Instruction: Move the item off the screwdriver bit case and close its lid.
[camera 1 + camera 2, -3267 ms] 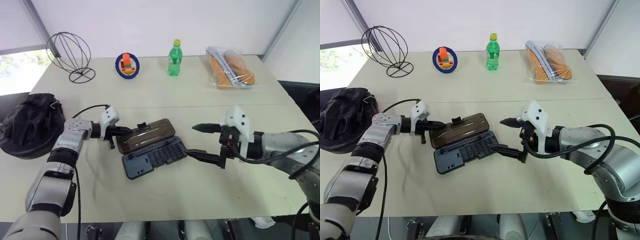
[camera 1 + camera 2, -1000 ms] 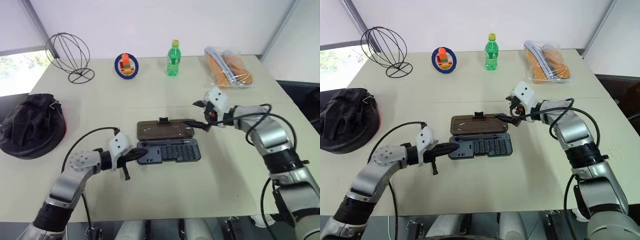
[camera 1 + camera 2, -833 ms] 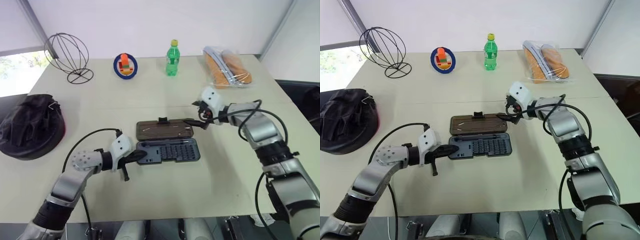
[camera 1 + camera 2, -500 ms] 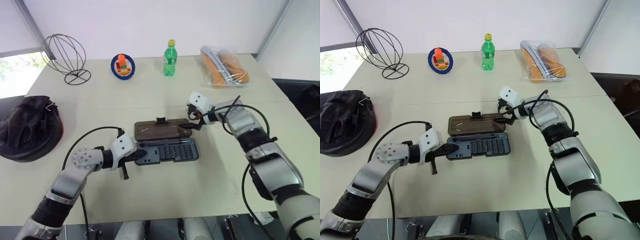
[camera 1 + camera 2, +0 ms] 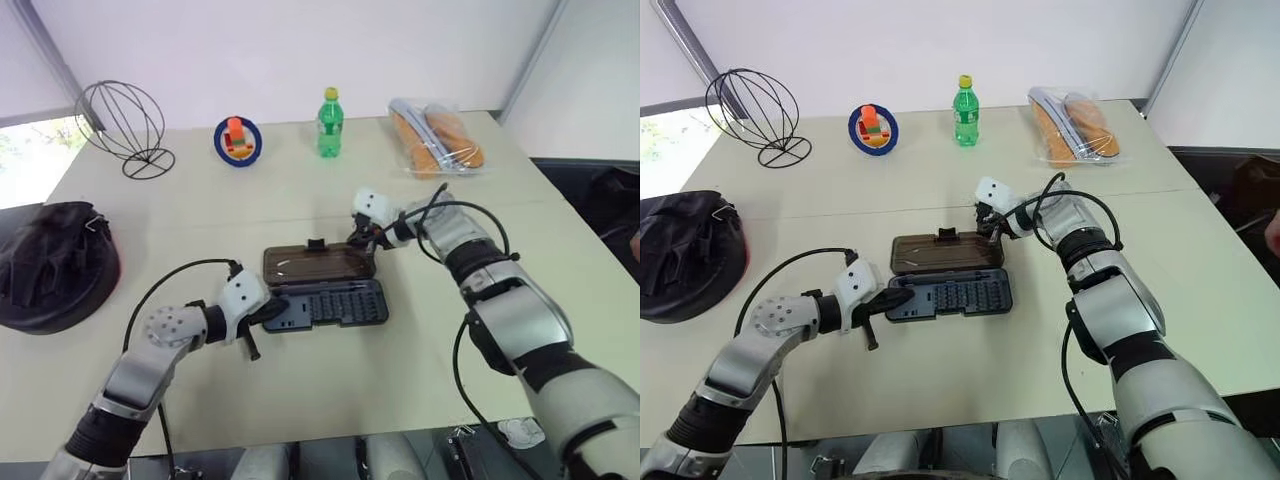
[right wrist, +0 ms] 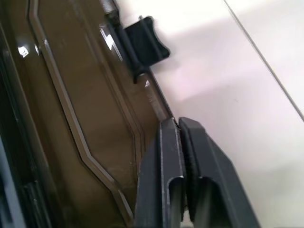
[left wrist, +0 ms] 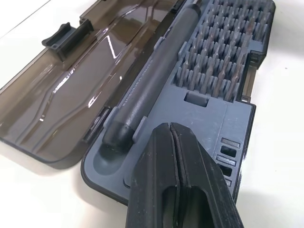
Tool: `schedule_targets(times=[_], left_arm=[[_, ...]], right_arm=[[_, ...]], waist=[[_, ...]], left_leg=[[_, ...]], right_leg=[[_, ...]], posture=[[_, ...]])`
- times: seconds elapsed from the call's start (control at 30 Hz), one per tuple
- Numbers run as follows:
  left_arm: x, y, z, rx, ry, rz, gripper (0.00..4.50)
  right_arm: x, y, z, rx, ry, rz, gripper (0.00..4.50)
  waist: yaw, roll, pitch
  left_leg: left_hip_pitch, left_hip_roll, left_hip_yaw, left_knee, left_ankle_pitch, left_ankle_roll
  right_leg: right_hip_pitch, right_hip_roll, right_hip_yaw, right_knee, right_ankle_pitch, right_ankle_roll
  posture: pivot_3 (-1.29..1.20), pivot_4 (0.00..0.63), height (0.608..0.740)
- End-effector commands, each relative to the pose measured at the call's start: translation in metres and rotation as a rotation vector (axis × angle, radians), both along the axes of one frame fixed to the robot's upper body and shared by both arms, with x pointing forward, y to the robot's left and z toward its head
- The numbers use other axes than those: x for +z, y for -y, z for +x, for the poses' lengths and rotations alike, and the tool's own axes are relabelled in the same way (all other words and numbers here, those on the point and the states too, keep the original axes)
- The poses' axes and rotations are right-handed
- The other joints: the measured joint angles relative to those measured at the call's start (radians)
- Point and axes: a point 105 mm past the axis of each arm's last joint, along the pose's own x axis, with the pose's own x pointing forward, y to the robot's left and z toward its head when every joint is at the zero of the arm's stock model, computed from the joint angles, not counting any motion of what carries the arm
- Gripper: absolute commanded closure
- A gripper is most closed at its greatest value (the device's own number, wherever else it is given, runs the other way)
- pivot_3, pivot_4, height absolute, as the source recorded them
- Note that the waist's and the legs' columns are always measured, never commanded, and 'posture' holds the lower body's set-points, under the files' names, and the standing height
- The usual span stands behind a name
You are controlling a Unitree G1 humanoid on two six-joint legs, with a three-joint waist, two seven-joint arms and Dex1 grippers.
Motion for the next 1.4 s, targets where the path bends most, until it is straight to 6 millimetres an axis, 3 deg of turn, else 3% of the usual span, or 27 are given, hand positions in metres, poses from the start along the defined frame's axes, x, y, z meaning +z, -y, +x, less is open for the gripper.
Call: schedule_targets(times=[0.03,0.33,0.43,0.6,0.63,0.87,0.97,1.1,1.2,1.4], left_arm=[[-0.017,-0.009,-0.006,0.051,-0.073,0.014,4.50],[-0.022,-0.011,-0.006,0.084,-0.077,0.009,4.50],[-0.023,-0.010,-0.004,0.084,-0.073,0.011,4.50],[-0.023,-0.009,-0.002,0.076,-0.063,0.019,4.50],[-0.024,-0.009,-0.002,0.076,-0.062,0.020,4.50],[-0.025,-0.009,0.000,0.089,-0.048,0.019,4.50],[-0.025,-0.009,0.001,0.100,-0.040,0.018,4.50],[-0.024,-0.011,0.004,0.125,-0.024,0.016,4.50],[-0.023,-0.012,0.006,0.138,-0.013,0.016,4.50],[-0.022,-0.017,0.008,0.165,-0.002,0.016,4.50]], right_arm=[[-0.032,0.003,-0.012,0.077,-0.032,-0.112,4.46],[-0.013,0.005,-0.007,0.087,0.008,-0.058,4.46],[-0.009,0.007,-0.007,0.095,-0.004,-0.051,3.61],[-0.010,0.008,-0.010,0.103,-0.048,-0.073,0.84],[-0.013,0.009,-0.011,0.108,-0.059,-0.090,0.49],[-0.032,0.013,-0.017,0.095,-0.132,-0.156,0.49],[-0.037,0.009,-0.020,0.070,-0.185,-0.116,1.29],[-0.046,0.004,-0.025,0.023,-0.255,-0.075,3.33],[-0.050,0.003,-0.025,0.003,-0.272,-0.066,4.48],[-0.059,0.011,-0.021,0.010,-0.178,-0.153,4.48]], waist=[[0.000,0.000,-0.001],[0.000,0.002,-0.003],[0.001,0.003,-0.003],[-0.001,0.003,-0.003],[-0.001,0.003,-0.003],[0.001,0.004,-0.005],[-0.001,0.005,-0.007],[0.001,0.006,-0.008],[0.000,0.005,-0.009],[-0.002,0.004,-0.013]], left_leg=[[0.002,0.000,0.000,-0.002,0.000,0.000],[0.006,0.000,0.000,-0.007,0.001,-0.002],[0.006,0.000,0.000,-0.007,0.001,-0.002],[0.006,0.000,0.000,-0.007,0.001,-0.002],[0.006,0.000,0.000,-0.007,0.001,-0.002],[0.007,0.000,0.000,-0.007,0.001,-0.002],[0.007,0.000,-0.001,-0.007,0.001,-0.002],[0.007,0.000,-0.002,-0.008,0.001,-0.002],[0.007,0.000,-0.003,-0.009,0.001,-0.002],[0.013,0.001,-0.004,-0.010,0.001,-0.002]], right_leg=[[0.001,0.000,0.000,0.000,0.000,-0.001],[0.003,0.000,0.001,0.000,-0.002,-0.002],[0.003,0.000,0.001,0.000,-0.002,-0.002],[0.003,0.000,0.001,0.000,-0.002,-0.002],[0.003,0.000,0.001,0.000,-0.002,-0.002],[0.003,0.000,0.001,0.000,-0.002,-0.002],[0.004,0.000,0.001,0.000,-0.002,-0.003],[0.004,0.000,0.000,0.000,-0.002,-0.003],[0.004,0.000,0.000,-0.001,-0.003,-0.004],[0.010,0.003,0.000,0.000,-0.003,-0.005]], posture=[[0.00,0.150,0.740],[0.00,0.150,0.740],[0.00,0.150,0.740],[0.00,0.150,0.740],[0.00,0.150,0.740],[0.00,0.150,0.740],[0.00,0.150,0.740],[0.00,0.150,0.740],[0.00,0.150,0.740],[0.00,0.150,0.740]])
